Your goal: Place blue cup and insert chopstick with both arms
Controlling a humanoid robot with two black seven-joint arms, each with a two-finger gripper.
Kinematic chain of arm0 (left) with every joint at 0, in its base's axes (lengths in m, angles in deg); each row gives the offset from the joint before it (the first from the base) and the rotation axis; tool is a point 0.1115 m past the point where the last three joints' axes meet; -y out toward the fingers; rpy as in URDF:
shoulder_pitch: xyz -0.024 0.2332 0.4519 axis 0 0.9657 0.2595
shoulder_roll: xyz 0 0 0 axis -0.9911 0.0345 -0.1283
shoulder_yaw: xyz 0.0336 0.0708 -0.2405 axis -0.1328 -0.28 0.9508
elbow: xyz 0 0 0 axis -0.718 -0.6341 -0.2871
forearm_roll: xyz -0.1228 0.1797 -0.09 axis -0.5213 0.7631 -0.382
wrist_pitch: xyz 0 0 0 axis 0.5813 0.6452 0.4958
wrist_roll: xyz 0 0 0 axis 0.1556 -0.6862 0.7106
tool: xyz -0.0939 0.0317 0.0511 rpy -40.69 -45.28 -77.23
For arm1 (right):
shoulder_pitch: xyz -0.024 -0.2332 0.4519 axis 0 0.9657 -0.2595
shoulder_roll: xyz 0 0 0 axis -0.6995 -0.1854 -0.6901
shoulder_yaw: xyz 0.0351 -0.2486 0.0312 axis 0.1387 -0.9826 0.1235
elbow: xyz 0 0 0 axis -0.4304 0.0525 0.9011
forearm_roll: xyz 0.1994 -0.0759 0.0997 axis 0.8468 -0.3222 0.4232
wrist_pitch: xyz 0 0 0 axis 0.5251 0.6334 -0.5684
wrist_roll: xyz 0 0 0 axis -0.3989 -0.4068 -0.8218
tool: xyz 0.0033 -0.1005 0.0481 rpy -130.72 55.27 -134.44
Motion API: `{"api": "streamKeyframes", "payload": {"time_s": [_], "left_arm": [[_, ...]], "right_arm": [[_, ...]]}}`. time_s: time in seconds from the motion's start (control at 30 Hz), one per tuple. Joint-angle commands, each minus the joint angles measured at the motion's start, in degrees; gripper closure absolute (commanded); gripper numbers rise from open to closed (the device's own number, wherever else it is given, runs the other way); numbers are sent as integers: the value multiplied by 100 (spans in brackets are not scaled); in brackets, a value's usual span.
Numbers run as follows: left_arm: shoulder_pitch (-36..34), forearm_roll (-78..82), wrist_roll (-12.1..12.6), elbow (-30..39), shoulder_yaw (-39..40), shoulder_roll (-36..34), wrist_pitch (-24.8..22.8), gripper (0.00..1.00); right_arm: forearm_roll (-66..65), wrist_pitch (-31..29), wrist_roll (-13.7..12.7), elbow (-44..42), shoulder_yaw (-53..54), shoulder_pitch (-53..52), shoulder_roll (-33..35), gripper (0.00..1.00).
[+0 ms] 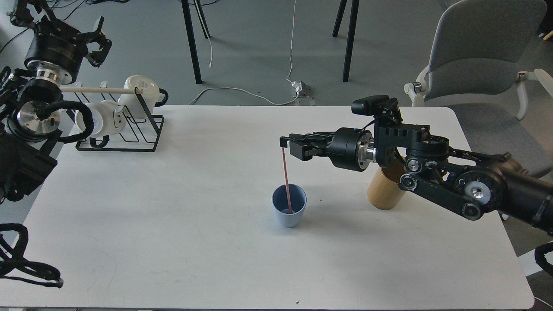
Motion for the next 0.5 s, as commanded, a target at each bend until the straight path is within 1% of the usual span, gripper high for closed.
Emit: {"api": "streamKeyframes", "payload": {"time_s": [0.0, 0.03, 0.07, 0.1, 0.17, 0.33, 0.47], "left_arm": [[-8, 0, -1, 3, 4, -10, 0, 1], [-8, 0, -1, 3, 4, -19, 0, 1], [-8, 0, 8, 3, -4, -36, 0, 1], [-8, 0, 8, 3, -5, -63, 0, 1], [0, 0, 34, 3, -5, -107, 0, 1], [9, 0, 43, 3, 4, -72, 0, 0], [44, 0, 17, -5, 4, -45, 0, 0]], "right_arm": [[82, 53, 0, -3, 603, -25, 64, 36], [144, 71, 0, -12, 945, -16, 108, 25], [283, 45, -17, -47, 1410, 1, 134, 8], [433, -8, -26, -99, 1719, 10, 135, 0], [941, -26, -26, -345, 2204, 10, 178, 1], [2628, 71, 0, -1021, 2907, 19, 433, 0], [4192, 36, 88, -1593, 3014, 71, 688, 0]]}}
